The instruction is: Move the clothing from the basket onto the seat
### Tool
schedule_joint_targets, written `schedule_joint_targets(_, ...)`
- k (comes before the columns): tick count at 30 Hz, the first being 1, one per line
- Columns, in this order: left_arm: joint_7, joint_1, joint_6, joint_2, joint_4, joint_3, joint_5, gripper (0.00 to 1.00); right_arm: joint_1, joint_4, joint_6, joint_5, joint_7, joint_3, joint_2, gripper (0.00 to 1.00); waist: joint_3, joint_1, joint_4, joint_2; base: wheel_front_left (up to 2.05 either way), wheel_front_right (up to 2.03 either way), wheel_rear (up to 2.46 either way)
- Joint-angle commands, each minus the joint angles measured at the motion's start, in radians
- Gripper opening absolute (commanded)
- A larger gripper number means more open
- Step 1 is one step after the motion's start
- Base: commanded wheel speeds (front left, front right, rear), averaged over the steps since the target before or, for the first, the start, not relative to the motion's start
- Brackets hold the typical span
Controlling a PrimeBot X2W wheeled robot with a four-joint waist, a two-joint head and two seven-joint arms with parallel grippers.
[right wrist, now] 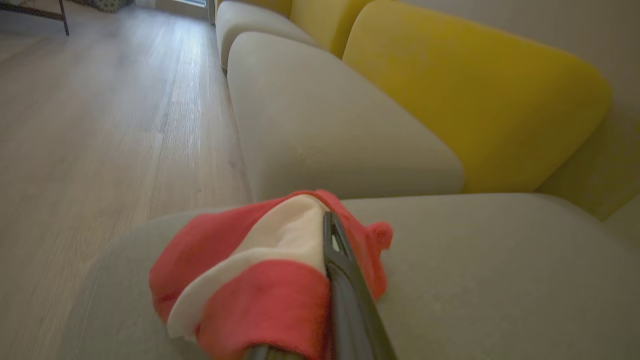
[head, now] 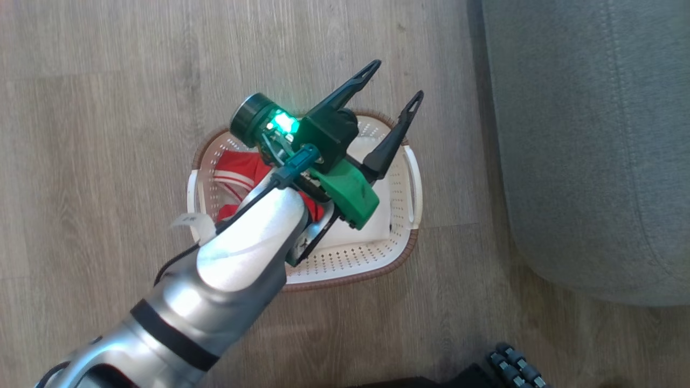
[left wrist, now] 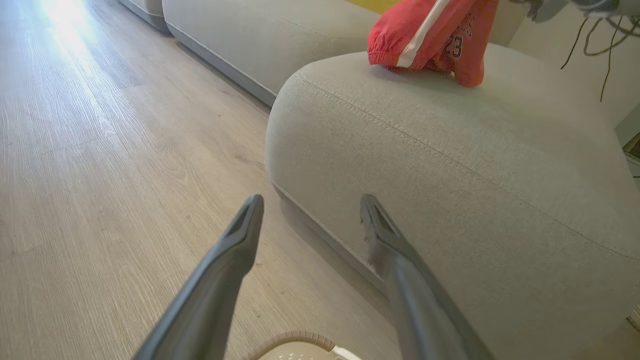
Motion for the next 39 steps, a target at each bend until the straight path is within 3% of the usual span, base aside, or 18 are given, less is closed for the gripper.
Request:
schedule_joint_targets(1,0.004,-0.02,0.002,0.02,-0.042,0.013,0.007,1.0,0.028,-0.018,0.0,-0.02,-0.01,-0.017,0.018,0.0,0.007,-0.0003,0.003,0.0001,0.0,0.0,0.0)
schedule_joint_targets(5,0.014,-0.008,0.008,0.042,-0.055,0.011,0.006,1.0,0.089,-0.017,0.0,-0.058,-0.014,-0.073,0.078,0.0,0.003,-0.0003,-0.007,0.0001,0.0,0.0,0.0)
schedule_joint_targets(6,0.017,-0.004,0.01,0.047,-0.058,0.012,0.004,1.0,0.102,-0.029,0.0,-0.065,-0.014,-0.083,0.091,0.28,0.0,-0.0003,-0.011,0.0001,0.0,0.0,0.0)
schedule_joint_targets(7,0.019,-0.001,0.012,0.052,-0.061,0.013,0.003,1.0,0.113,-0.039,0.0,-0.071,-0.014,-0.09,0.102,0.44,-0.004,-0.0003,-0.015,0.0001,0.0,0.0,0.0)
schedule_joint_targets(8,0.02,0.003,0.015,0.056,-0.063,0.014,0.001,1.0,0.124,-0.049,0.0,-0.075,-0.014,-0.093,0.115,0.67,-0.009,-0.0003,-0.02,0.0001,0.0,0.0,0.0)
schedule_joint_targets(9,0.021,0.007,0.017,0.06,-0.064,0.015,-0.002,1.0,0.134,-0.061,0.0,-0.075,-0.014,-0.096,0.128,0.95,-0.014,-0.0003,-0.024,0.0001,0.0,0.0,0.0)
schedule_joint_targets(10,0.022,0.011,0.018,0.063,-0.066,0.016,-0.004,1.0,0.145,-0.07,0.0,-0.075,-0.014,-0.092,0.139,1.0,-0.02,-0.0003,-0.028,0.0001,0.0,0.0,0.0)
schedule_joint_targets(26,-0.022,0.119,0.041,0.095,-0.045,0.058,-0.076,1.0,0.421,-0.218,0.0,0.121,-0.014,0.146,0.202,1.0,-0.205,-0.0003,-0.069,0.0001,0.0,0.0,0.0)
schedule_joint_targets(30,-0.038,0.165,0.05,0.107,-0.035,0.085,-0.105,1.0,0.492,-0.286,0.0,0.187,-0.014,0.237,0.199,1.0,-0.284,-0.0003,-0.058,0.0001,0.0,0.0,0.0)
schedule_joint_targets(39,-0.056,0.27,0.085,0.128,-0.039,0.163,-0.146,1.0,0.552,-0.387,0.0,0.266,-0.014,0.33,0.218,1.0,-0.416,-0.0003,-0.012,0.0001,0.0,0.0,0.0)
